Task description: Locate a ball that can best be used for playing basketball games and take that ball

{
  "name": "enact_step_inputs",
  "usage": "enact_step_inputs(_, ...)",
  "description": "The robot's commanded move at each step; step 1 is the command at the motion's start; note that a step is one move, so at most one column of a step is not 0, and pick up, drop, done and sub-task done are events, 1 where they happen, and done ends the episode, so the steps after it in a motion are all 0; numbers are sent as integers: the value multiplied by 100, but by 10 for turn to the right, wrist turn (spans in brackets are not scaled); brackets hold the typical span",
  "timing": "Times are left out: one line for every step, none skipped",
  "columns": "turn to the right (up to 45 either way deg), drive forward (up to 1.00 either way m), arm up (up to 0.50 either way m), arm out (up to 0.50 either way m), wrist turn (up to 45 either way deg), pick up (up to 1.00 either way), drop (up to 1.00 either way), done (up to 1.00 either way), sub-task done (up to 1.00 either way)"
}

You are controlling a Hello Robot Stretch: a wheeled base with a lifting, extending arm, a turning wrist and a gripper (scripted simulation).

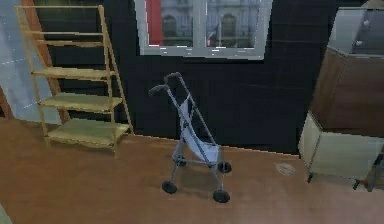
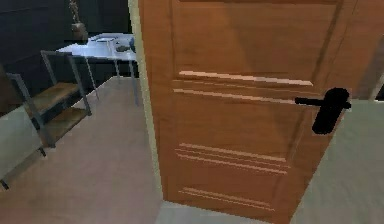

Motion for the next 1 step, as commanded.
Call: enact_step_inputs(0,70,0,0,0,0,0,0,0)
